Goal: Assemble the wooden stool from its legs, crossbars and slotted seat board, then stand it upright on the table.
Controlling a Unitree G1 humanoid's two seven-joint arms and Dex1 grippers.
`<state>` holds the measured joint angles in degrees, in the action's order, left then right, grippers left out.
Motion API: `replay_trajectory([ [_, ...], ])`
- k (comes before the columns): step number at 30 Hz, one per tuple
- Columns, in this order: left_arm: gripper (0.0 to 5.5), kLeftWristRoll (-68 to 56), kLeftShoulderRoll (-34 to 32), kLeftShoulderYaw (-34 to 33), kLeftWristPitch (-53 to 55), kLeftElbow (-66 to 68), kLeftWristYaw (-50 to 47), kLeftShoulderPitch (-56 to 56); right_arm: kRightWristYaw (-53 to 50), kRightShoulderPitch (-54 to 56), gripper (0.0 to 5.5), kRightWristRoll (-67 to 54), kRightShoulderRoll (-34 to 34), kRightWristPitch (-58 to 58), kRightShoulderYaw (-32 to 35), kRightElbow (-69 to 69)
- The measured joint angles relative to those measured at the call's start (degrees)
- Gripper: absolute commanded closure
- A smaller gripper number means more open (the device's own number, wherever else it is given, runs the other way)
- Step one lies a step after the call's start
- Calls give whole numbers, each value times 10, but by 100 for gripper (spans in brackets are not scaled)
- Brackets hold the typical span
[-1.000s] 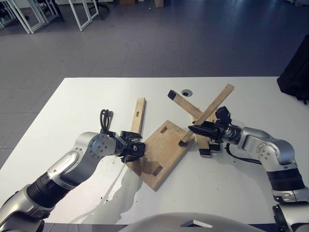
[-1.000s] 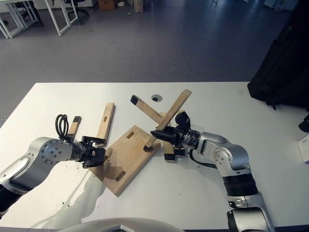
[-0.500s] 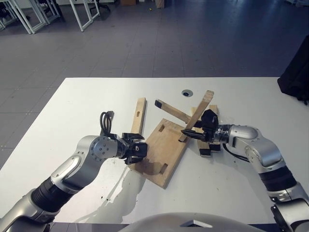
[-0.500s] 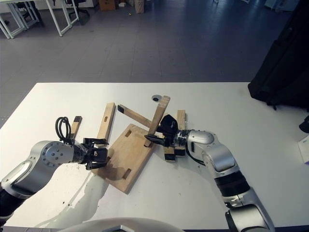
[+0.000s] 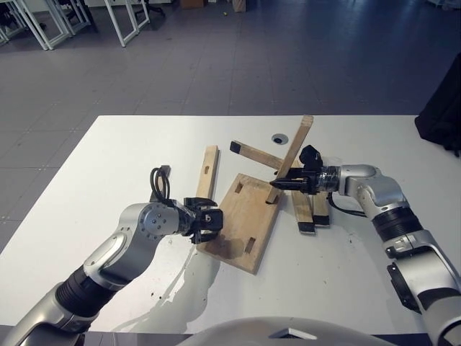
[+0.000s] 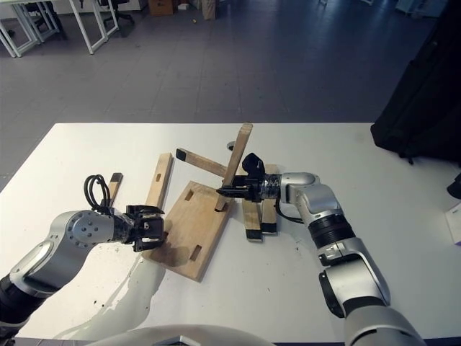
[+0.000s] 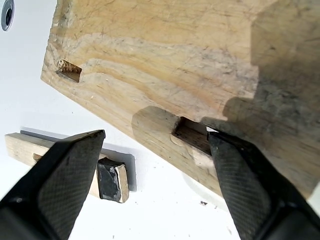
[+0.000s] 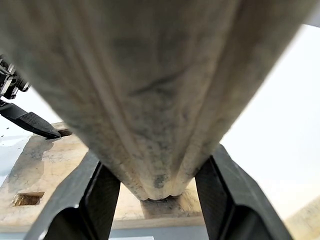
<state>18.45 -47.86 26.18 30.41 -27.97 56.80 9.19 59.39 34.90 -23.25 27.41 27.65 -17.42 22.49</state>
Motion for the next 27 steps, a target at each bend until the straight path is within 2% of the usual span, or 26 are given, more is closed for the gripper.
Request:
replay_trajectory([
  [5, 169, 0, 9, 0, 6, -8, -9, -3, -37, -38, 347, 24, 25, 51, 10, -131],
  [6, 169, 0, 12, 0, 7, -9, -11, -6, -43, -46, 311, 29, 29, 63, 12, -152],
  [13, 169, -1, 16, -1, 9, -12, -14, -9, -66, -59, 185, 27, 32, 105, 50, -172],
  [21, 169, -1, 18, -13, 34, -31, -35, -41, 35, -100, 43, -63, 121, 189, 80, -324],
  [24, 169, -1, 22, -14, 45, -36, -43, -46, 48, -123, 39, -53, 157, 180, 74, -367],
  [27, 169, -2, 30, -19, 66, -43, -53, -55, -49, -107, 99, 9, 168, 166, 112, -326],
])
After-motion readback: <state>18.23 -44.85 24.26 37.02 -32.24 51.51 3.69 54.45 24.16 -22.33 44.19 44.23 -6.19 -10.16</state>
